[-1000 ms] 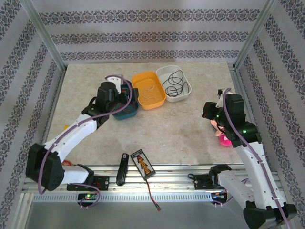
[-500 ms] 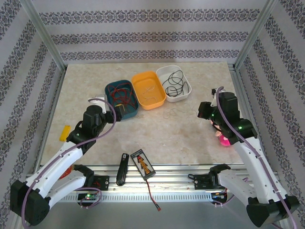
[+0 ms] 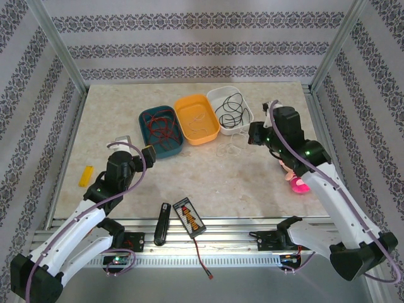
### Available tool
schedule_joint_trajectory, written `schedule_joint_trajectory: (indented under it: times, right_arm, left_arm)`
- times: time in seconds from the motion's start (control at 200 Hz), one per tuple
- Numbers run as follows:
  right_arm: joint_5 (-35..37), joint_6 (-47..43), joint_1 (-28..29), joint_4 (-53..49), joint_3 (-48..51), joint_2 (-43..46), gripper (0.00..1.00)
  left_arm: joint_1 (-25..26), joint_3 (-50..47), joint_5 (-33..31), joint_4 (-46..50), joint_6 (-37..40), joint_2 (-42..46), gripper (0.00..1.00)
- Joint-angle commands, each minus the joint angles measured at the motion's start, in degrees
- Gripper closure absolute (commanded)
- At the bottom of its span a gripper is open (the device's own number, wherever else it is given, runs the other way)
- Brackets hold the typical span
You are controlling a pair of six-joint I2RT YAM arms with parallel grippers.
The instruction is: Untangle the cables
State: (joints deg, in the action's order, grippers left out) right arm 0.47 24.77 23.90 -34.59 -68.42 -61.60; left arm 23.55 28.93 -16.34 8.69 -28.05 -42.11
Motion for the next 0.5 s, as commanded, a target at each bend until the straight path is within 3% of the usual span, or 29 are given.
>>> schedule_joint_trajectory:
  times: [0.0, 0.495]
  right_arm:
    - [-0.49, -2.9, 0.9, 3.91, -4.61, -3.84, 1.0]
    - [-4.25, -8.62, 2.72, 8.99, -28.12, -29.16, 1.0]
  left_arm:
    - [0.01, -1.99, 1.07, 0.19, -3.68, 0.31, 0.0]
    - [0.01, -4.96, 3.76, -0.02, -8.42, 0.74, 0.0]
